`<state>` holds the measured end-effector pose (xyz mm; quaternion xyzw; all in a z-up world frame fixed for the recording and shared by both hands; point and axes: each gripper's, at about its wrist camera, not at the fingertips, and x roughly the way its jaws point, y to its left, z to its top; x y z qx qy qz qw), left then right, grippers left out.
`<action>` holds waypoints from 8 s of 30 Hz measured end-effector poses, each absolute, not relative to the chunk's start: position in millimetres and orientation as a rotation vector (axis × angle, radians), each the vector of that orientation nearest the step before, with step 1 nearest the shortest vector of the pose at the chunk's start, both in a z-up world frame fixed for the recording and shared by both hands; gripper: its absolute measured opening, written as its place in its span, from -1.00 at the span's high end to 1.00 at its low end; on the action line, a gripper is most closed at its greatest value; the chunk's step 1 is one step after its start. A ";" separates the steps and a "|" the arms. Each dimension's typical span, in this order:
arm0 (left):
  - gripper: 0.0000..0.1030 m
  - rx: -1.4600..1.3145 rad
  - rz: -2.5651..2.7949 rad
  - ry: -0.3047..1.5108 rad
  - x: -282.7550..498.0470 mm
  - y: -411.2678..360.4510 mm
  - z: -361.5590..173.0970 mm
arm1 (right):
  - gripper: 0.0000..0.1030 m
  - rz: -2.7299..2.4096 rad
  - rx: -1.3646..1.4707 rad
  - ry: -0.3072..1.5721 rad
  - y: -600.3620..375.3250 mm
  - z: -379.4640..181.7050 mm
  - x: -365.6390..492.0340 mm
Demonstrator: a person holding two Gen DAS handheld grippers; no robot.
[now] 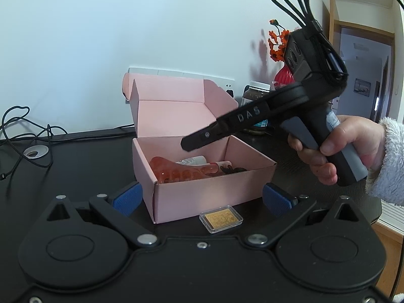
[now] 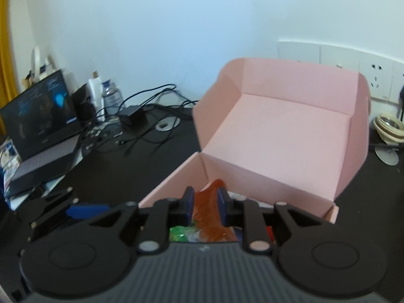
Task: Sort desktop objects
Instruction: 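Open the right gripper to release the comb in the box, then withdraw the right gripper from the box while the left gripper approaches the gold card, then close the left gripper on the gold card in its clear case, then lower the gold card with the left gripper into the pink box, then open the left gripper to release the gold card in the box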
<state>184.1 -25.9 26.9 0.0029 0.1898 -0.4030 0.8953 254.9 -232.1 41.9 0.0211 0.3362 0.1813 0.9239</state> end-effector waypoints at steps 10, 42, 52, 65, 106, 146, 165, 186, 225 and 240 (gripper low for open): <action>-0.99 0.007 -0.833 0.393 183.4 -25.9 26.6 | 0.60 0.326 0.069 0.750 -236.9 22.3 260.8; -0.99 0.015 -0.823 0.384 180.3 -26.4 25.9 | -0.99 0.231 0.069 0.382 -259.3 30.7 143.9; -0.99 0.008 -0.795 0.383 179.5 -25.7 26.2 | -0.99 0.128 0.067 0.311 -282.6 17.5 120.0; -0.99 -0.001 -0.739 0.395 182.1 -23.8 25.4 | -0.99 0.164 0.113 0.263 -302.7 3.7 111.6; -0.88 0.176 -0.572 0.670 179.0 -126.5 7.2 | -0.99 0.186 0.363 0.245 -339.3 -2.7 107.4; 0.06 0.214 -0.537 0.659 181.6 -102.4 9.2 | -0.99 0.133 0.400 0.312 -345.1 -7.7 115.3; 0.08 0.235 -0.566 0.600 166.2 -89.9 15.9 | -0.99 0.135 0.390 0.312 -343.9 -7.5 116.0; 0.08 0.214 -0.572 0.500 218.9 -123.2 58.3 | -0.99 0.125 0.418 0.325 -347.2 -9.1 118.2; 0.12 0.133 -0.632 0.696 272.9 -202.7 34.0 | -0.99 0.035 0.548 0.356 -367.9 -14.9 123.4; -0.04 0.161 -0.606 0.692 273.6 -205.4 35.5 | -0.99 0.050 0.563 0.381 -371.1 -17.2 128.3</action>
